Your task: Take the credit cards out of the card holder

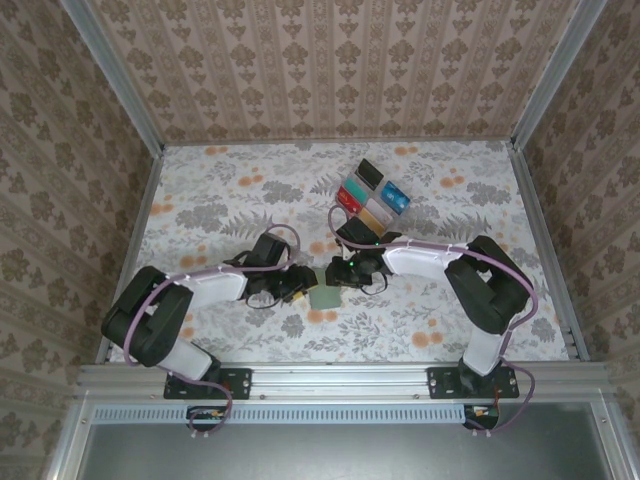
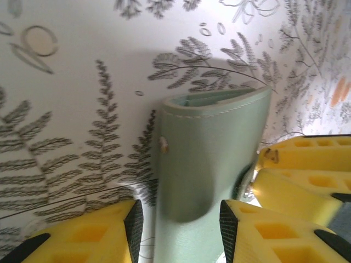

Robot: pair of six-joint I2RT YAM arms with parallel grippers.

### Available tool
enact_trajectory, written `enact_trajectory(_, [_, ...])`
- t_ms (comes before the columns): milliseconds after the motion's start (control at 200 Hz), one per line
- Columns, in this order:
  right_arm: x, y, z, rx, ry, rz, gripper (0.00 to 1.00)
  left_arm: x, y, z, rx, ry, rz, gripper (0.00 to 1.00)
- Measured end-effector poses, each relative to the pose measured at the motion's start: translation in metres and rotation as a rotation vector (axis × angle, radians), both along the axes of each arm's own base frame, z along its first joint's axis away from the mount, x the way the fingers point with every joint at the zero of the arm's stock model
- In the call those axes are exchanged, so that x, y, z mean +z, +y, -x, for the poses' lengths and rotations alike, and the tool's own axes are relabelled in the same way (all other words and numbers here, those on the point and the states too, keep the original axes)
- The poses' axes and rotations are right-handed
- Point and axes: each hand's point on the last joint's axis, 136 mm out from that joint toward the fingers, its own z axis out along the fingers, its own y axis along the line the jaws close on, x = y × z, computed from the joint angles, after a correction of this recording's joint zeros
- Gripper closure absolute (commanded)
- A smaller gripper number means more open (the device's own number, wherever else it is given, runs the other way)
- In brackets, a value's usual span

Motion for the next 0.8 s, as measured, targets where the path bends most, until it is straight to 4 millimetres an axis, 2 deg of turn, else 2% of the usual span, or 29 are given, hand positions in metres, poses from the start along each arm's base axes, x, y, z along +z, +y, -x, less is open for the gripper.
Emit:
enact_trajectory(340, [-0.001, -0.003, -0.002, -0.017, 0.012, -0.016, 0.64, 0.007, -0.012, -0.006, -0.036, -0.023, 0.079, 0.58])
enact_trajectory(560, [0.000, -0.003, -0.006, -0.039, 0.028, -0.051, 0.63, 0.013, -0.020, -0.008, -0.054, -0.041, 0.138, 0.62])
enact_trajectory(645, [0.000, -0.004, -0.007, -0.046, 0.035, -0.063, 0.62, 0.014, -0.021, -0.008, -0.055, -0.043, 0.155, 0.68])
enact_trajectory(800, [0.001, -0.004, -0.008, -0.053, 0.038, -0.071, 0.59, 0.014, -0.020, -0.008, -0.054, -0.039, 0.157, 0.85])
